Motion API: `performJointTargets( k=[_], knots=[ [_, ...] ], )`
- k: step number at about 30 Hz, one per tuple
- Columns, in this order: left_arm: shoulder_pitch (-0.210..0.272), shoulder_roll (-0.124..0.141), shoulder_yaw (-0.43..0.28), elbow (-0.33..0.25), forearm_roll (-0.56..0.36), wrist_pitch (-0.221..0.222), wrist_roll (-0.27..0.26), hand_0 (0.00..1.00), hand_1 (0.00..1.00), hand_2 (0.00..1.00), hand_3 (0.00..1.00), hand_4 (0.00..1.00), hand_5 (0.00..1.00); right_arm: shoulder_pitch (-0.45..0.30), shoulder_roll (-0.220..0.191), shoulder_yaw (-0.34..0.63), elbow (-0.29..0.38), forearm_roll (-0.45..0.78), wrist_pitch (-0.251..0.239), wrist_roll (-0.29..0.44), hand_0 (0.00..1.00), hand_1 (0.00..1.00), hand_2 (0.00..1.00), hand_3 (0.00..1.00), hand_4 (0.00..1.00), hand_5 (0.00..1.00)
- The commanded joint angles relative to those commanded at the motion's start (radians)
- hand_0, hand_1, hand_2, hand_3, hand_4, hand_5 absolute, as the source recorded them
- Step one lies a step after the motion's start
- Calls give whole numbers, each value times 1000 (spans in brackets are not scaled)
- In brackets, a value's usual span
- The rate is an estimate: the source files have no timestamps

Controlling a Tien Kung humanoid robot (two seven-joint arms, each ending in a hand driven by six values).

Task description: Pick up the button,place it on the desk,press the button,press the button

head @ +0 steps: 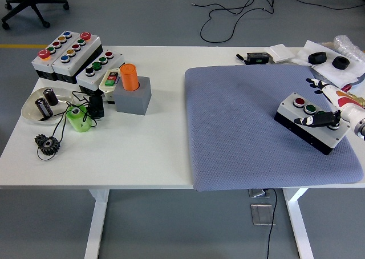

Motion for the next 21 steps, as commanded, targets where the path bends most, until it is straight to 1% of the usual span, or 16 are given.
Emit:
performJointTargets(
  k=[2, 6, 7, 11, 14, 19, 20, 21],
  knots=[
    [0, 0, -1, 0, 1, 0, 0, 601, 525, 494, 469, 278, 975, 4, 3, -8, -3, 2, 3, -7, 947, 887, 961, 998, 998, 282],
    [-2, 1, 1, 1, 0, 0, 1, 601, 525, 494, 469, 278, 975, 27, 19, -54, -28, -5, -21, -16, 947, 887, 961, 998, 998, 282],
    [-3, 1, 1, 1, -1, -1, 1, 601, 525, 494, 469, 278, 975, 35, 28, -68, -43, -8, -31, -25, 947, 887, 961, 998, 998, 282],
    [-4, 1, 3, 1, -1, -1, 2, 601, 525, 493, 469, 278, 975, 53, 51, -84, -85, -39, -44, -51, 938, 887, 961, 998, 998, 295],
    [-3, 2, 1, 1, -2, -1, 1, 600, 521, 490, 469, 280, 978, 71, 64, -100, -114, -73, -28, -101, 927, 884, 948, 998, 998, 299],
    [-3, 2, -2, 1, -1, 0, 0, 600, 521, 490, 469, 280, 978, 92, 70, -123, -133, -138, 13, -169, 927, 884, 948, 998, 998, 299],
    [-3, 2, -2, 1, -1, 0, 0, 601, 520, 489, 469, 280, 975, 95, 71, -125, -135, -150, 18, -177, 863, 802, 872, 939, 990, 297],
    [-3, 2, -3, 1, -1, 0, 0, 601, 520, 489, 469, 280, 975, 101, 74, -129, -139, -169, 29, -193, 863, 802, 872, 939, 990, 297]
  ],
)
